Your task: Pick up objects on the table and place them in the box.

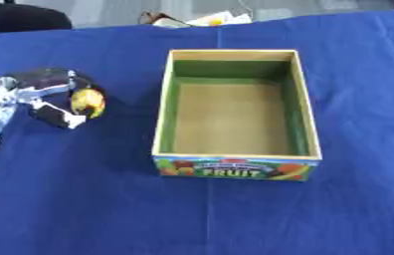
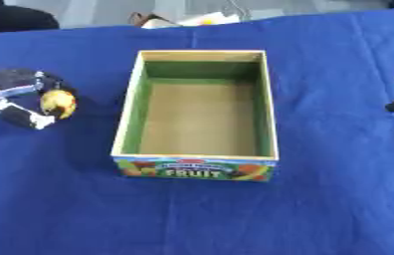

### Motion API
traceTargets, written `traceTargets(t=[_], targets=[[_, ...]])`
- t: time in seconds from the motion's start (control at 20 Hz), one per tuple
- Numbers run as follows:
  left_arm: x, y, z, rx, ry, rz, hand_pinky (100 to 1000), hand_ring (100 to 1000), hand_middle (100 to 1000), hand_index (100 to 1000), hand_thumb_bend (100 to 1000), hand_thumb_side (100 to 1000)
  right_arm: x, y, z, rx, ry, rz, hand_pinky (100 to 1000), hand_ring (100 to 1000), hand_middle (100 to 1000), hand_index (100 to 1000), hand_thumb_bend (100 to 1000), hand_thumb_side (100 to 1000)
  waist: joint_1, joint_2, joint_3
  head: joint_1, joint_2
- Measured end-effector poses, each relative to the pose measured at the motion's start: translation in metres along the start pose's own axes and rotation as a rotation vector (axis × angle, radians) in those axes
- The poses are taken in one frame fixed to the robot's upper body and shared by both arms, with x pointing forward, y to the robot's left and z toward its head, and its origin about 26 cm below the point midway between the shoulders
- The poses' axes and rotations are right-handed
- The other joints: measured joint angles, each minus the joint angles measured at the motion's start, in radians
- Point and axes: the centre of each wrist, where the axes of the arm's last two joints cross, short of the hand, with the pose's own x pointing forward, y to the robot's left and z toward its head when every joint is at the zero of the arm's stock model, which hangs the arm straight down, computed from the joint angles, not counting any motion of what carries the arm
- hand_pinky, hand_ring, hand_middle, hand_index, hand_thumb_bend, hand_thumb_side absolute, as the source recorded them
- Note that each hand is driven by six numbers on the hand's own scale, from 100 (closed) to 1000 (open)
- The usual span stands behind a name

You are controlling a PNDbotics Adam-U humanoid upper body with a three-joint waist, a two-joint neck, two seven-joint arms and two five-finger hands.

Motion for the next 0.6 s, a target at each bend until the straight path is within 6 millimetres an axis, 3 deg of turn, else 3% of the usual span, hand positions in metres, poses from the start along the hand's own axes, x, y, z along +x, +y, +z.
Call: traceTargets(t=[0.25, 0.35, 0.4, 0.6], targets=[[0.005, 0.008, -0.001, 0.044, -0.032, -0.016, 542, 718, 696, 807, 100, 281, 0.0, 0.0, 0.0, 0.0, 0.0, 0.0, 553, 769, 497, 858, 100, 1000, -0.001, 0.0, 0.0, 0.0, 0.0], [0.006, 0.011, -0.001, 0.058, -0.042, -0.02, 528, 682, 631, 771, 100, 255, 0.0, 0.0, 0.0, 0.0, 0.0, 0.0, 553, 769, 497, 857, 100, 1000, -0.001, 0.0, 0.001, 0.0, 0.0], [0.006, 0.011, -0.001, 0.063, -0.046, -0.022, 497, 629, 552, 716, 100, 242, 0.0, 0.0, 0.0, 0.0, 0.0, 0.0, 553, 769, 497, 857, 100, 1000, -0.001, 0.0, 0.001, 0.0, 0.0], [0.007, 0.012, -0.001, 0.077, -0.057, -0.027, 411, 540, 440, 590, 100, 245, 0.0, 0.0, 0.0, 0.0, 0.0, -0.001, 553, 769, 497, 856, 100, 1000, -0.004, -0.004, 0.005, 0.0, 0.0]])
